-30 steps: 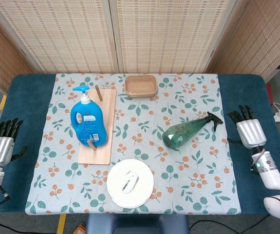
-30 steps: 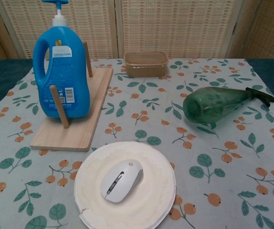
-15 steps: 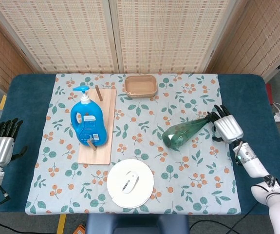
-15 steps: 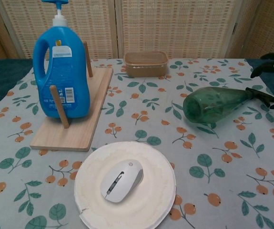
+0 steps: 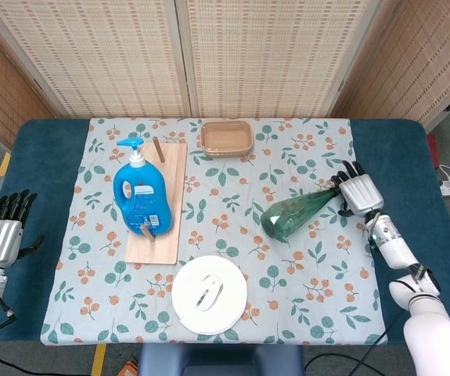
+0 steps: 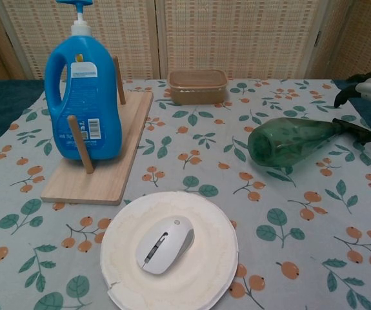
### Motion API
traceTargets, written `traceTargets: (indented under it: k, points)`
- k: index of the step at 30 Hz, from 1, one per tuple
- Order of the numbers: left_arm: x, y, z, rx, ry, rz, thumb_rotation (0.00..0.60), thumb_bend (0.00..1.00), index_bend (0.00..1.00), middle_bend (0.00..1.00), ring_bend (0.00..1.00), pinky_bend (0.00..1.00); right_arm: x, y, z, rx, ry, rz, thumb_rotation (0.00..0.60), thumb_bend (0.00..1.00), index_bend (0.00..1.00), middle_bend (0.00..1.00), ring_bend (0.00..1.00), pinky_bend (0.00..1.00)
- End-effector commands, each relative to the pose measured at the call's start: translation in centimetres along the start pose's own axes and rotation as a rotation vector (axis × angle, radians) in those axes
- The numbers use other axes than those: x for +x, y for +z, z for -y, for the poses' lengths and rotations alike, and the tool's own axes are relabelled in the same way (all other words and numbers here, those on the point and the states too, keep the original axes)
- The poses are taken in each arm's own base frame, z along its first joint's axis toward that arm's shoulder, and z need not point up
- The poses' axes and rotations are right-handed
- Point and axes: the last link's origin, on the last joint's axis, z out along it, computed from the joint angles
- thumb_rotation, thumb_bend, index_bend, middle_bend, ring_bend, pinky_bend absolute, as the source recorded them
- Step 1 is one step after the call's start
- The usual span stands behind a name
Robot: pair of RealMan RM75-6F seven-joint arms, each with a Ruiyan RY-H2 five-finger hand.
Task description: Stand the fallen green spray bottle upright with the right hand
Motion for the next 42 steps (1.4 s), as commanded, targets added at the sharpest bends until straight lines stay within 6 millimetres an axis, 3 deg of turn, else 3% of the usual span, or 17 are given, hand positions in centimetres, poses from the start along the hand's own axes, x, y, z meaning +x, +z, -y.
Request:
traceTargets:
  k: [1,11,24,27,31,42]
  points:
    - [0.0,0.0,0.0,0.0,0.0,0.0,0.598,0.27,0.0,0.0,0.0,0.0,0.0,0.5,0.5,0.004,0.004,0.009,0.6,0.0,0.28,0.23,0.0,0.11]
    - [0.0,0.0,0.0,0.0,0.0,0.0,0.599,0.27,0.0,0.0,0.0,0.0,0.4,2.2,2.4,0.028,-0.012,0.04,0.6,0.01,0.32,0.26,0.01,0.12]
    - [0.0,0.0,0.0,0.0,0.0,0.0,0.599,0.27,0.0,0.0,0.0,0.0,0.1,2.8,3.9,0.048,-0.024,0.053,0.6,0.05,0.43,0.33,0.07,0.16]
    - [0.0,0.0,0.0,0.0,0.0,0.0,0.599,0.27,0.0,0.0,0.0,0.0,0.0,2.7,4.0,0.046,-0.023,0.053,0.6,0.05,0.48,0.36,0.12,0.18]
    - [0.0,0.0,0.0,0.0,0.0,0.0,0.598,0.27,0.0,0.0,0.0,0.0,-0.4,2.5,4.2,0.044,-0.025,0.053,0.6,0.06,0.59,0.44,0.25,0.2]
    - [0.0,0.0,0.0,0.0,0.0,0.0,0.6,0.27,0.0,0.0,0.0,0.0,-0.3,2.0,3.9,0.031,-0.012,0.015,0.6,0.09,0.79,0.59,0.35,0.3]
